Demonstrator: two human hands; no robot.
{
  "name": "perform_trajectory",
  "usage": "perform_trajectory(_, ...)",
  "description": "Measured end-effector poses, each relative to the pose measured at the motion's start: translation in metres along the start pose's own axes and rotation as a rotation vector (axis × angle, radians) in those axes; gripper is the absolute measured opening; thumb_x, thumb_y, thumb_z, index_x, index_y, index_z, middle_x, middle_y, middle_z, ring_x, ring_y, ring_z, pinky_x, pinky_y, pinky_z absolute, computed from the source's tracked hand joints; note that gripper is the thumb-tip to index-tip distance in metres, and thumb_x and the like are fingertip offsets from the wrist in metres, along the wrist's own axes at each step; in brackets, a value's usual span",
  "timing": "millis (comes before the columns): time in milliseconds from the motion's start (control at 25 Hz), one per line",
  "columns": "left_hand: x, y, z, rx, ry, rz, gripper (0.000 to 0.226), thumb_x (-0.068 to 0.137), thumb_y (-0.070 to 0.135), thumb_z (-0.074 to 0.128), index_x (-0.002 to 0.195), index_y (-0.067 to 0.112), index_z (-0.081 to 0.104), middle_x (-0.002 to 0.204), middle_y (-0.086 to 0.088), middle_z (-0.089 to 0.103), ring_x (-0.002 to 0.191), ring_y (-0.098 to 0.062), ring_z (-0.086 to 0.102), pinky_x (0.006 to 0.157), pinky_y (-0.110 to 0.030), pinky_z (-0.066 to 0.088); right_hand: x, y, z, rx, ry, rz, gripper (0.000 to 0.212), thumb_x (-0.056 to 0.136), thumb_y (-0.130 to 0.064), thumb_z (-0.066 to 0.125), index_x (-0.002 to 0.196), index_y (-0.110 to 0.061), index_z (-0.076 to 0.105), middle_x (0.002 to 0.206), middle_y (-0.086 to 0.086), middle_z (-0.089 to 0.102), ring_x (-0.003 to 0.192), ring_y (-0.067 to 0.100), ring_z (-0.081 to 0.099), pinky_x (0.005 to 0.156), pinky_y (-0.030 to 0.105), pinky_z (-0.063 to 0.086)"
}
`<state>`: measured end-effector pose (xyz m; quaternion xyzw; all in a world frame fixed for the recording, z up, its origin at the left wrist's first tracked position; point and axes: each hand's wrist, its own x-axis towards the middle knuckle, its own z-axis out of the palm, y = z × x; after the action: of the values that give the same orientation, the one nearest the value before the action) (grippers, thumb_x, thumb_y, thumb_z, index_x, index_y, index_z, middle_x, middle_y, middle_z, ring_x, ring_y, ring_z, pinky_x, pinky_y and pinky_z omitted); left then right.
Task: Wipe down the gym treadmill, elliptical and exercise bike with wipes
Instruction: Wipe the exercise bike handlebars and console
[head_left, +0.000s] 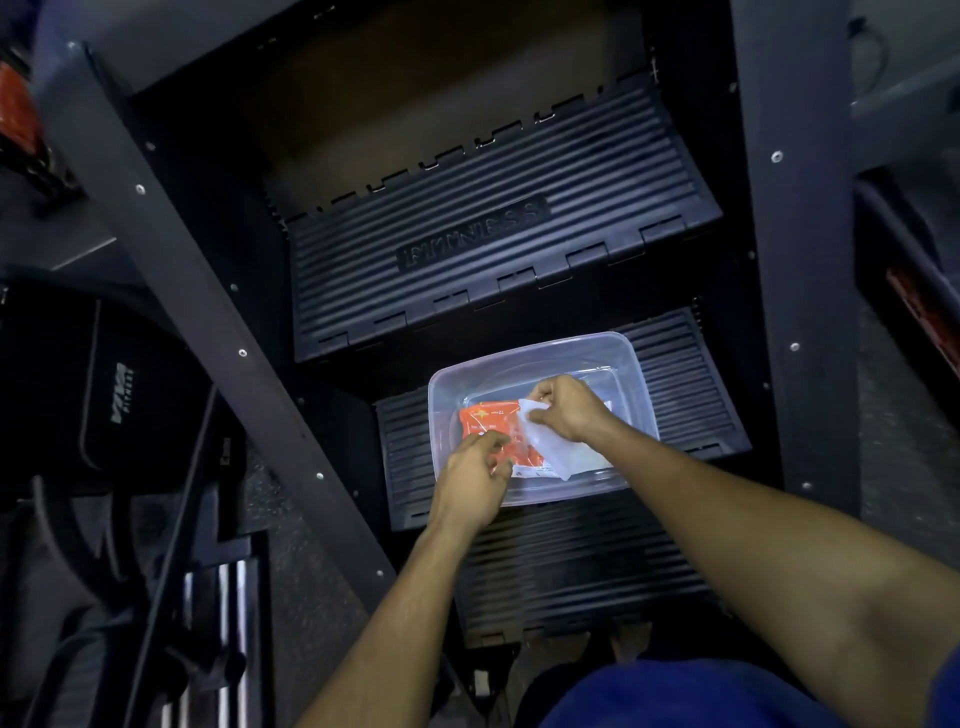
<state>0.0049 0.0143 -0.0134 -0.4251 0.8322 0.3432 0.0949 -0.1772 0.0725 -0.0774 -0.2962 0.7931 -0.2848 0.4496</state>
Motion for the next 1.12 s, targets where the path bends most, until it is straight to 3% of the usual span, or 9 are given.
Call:
perform_trajectory(120,-0.001,0.011,-0.002,-0.022,0.027,0.026,0.028,0.099,0.021,0.059,0.126,0.023,0.066,0.123,0.004,0.063,0.093,-0.008,0.062,0.079,-0.022,0.046,-0.009,-0.003,-0.016,0.063,0.055,-0.053,0.021,0.094,-0.027,0.068,0.073,-0.026,0.062,0.075,-0.006,0.065,0.075,0.015,0.061,0.070,0.031,0.046)
perform_trajectory(200,-0.003,0.017,-0.003,-0.064,0.055,0.048,0.029,0.099,0.021,0.060,0.128,0.024,0.064,0.124,0.005,0.062,0.095,-0.008,0.062,0.080,-0.021,0.046,-0.021,-0.004,-0.028,0.100,0.101,-0.109,0.019,0.096,-0.028,0.064,0.077,-0.027,0.061,0.074,-0.012,0.064,0.075,0.010,0.061,0.071,0.032,0.047)
perform_trajectory(360,0.000,0.023,-0.003,-0.187,0.115,0.111,0.048,0.094,0.023,0.063,0.139,0.031,0.051,0.130,0.015,0.053,0.118,-0.016,0.056,0.101,-0.044,0.051,-0.056,-0.005,-0.057,0.155,0.102,-0.223,0.011,0.100,-0.025,0.060,0.089,-0.027,0.062,0.073,-0.018,0.062,0.069,-0.006,0.055,0.070,0.022,0.040)
perform_trajectory(480,-0.003,0.040,-0.013,-0.393,-0.002,0.075,0.066,0.095,0.031,0.070,0.150,0.039,0.036,0.141,0.021,0.042,0.131,-0.008,0.046,0.105,-0.032,0.043,-0.082,-0.012,-0.071,0.232,0.053,-0.275,0.005,0.098,-0.020,0.063,0.093,-0.020,0.063,0.079,-0.011,0.068,0.073,0.002,0.061,0.072,0.024,0.047)
perform_trajectory(560,-0.006,0.054,-0.020,-0.565,-0.138,0.084,0.068,0.094,0.029,0.072,0.152,0.036,0.038,0.149,0.017,0.045,0.137,-0.003,0.043,0.102,-0.022,0.044,-0.097,-0.018,-0.076,0.314,0.007,-0.276,0.003,0.096,-0.015,0.066,0.096,-0.013,0.063,0.079,-0.003,0.071,0.072,0.009,0.065,0.071,0.027,0.051)
perform_trajectory(640,-0.008,0.061,-0.024,-0.681,-0.227,0.114,0.050,0.094,0.022,0.073,0.140,0.029,0.055,0.137,0.003,0.062,0.130,-0.014,0.057,0.102,-0.031,0.052,-0.111,-0.024,-0.080,0.387,-0.010,-0.279,0.006,0.094,-0.012,0.069,0.095,-0.010,0.063,0.074,0.000,0.071,0.068,0.011,0.066,0.066,0.027,0.052)
perform_trajectory(760,-0.016,0.064,-0.028,-0.789,-0.297,0.140,0.029,0.094,0.019,0.072,0.122,0.017,0.068,0.113,-0.007,0.073,0.104,-0.024,0.067,0.097,-0.048,0.049,-0.129,-0.028,-0.089,0.429,0.045,-0.274,0.010,0.093,-0.015,0.071,0.090,-0.011,0.062,0.062,-0.004,0.067,0.057,0.009,0.060,0.056,0.023,0.047)
perform_trajectory(960,-0.034,0.063,-0.031,-0.909,-0.258,0.075,0.029,0.086,0.030,0.077,0.105,0.008,0.073,0.103,-0.017,0.071,0.097,-0.031,0.065,0.100,-0.065,0.046,-0.154,-0.033,-0.095,0.372,0.140,-0.306,0.014,0.093,-0.021,0.071,0.087,-0.015,0.060,0.060,-0.001,0.066,0.054,0.011,0.056,0.059,0.028,0.044)
perform_trajectory(1120,-0.045,0.058,-0.036,-0.957,-0.161,0.076,0.026,0.084,0.025,0.080,0.090,0.001,0.072,0.094,-0.022,0.068,0.089,-0.037,0.065,0.094,-0.071,0.049,-0.169,-0.033,-0.092,0.423,0.209,-0.298,0.010,0.091,-0.018,0.073,0.087,-0.016,0.065,0.068,0.007,0.071,0.059,0.015,0.061,0.062,0.034,0.048)
